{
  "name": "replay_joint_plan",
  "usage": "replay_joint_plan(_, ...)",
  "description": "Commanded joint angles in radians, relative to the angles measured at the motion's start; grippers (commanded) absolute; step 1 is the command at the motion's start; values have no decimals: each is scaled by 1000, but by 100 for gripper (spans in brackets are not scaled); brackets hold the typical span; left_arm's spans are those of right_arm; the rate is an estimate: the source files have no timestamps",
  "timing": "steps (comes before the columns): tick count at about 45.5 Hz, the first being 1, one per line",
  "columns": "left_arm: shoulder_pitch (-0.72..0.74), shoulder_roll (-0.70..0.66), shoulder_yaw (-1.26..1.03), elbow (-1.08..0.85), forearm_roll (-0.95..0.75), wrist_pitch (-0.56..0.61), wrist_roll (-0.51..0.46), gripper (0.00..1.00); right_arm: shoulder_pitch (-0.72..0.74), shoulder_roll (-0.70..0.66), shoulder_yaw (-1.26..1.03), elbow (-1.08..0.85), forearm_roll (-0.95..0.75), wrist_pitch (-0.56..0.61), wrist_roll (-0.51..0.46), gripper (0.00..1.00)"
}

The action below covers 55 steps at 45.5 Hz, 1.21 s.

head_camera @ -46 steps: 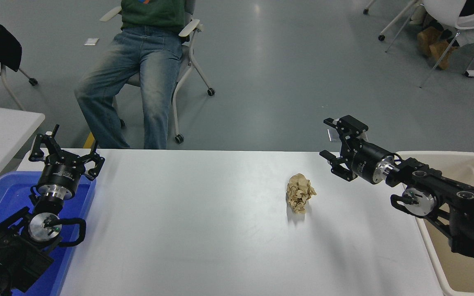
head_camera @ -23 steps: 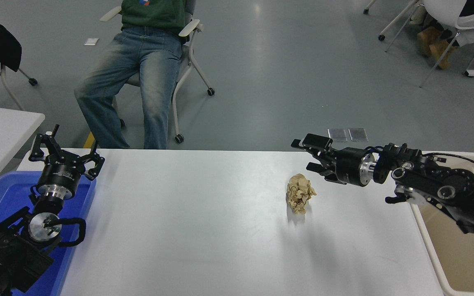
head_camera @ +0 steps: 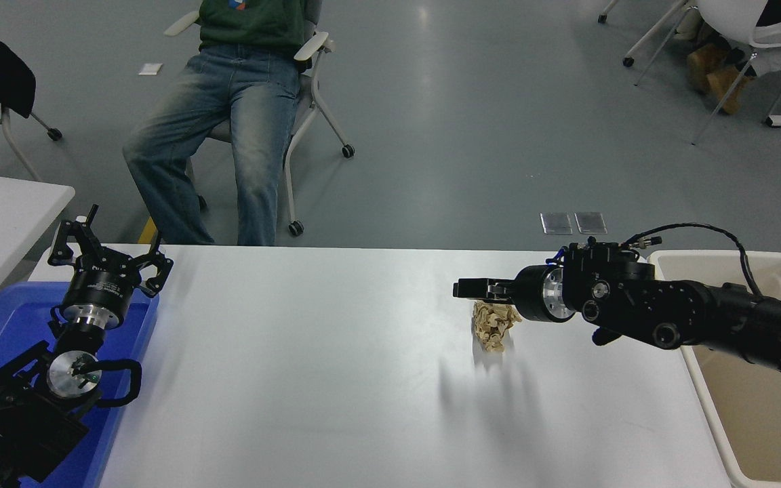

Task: Clean the table surface

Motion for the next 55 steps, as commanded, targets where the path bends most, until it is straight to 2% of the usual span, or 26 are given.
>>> replay_joint_plan(1,0,1,0,0,0,0,0,100,24,68,-56,-11,-9,-92,-152,100)
replay_joint_plan(11,0,1,0,0,0,0,0,100,33,68,-54,-7,-6,-158,-331,100)
replay_joint_plan(32,0,-1,0,0,0,0,0,100,-45,100,-38,-25,-4,-164,-331,100)
replay_joint_plan(43,0,1,0,0,0,0,0,100,-82,102,-28,-50,0,-213,-330,100)
replay_joint_plan(55,0,1,0,0,0,0,0,100,-133,174,-30,-142,0,-225,-330,100)
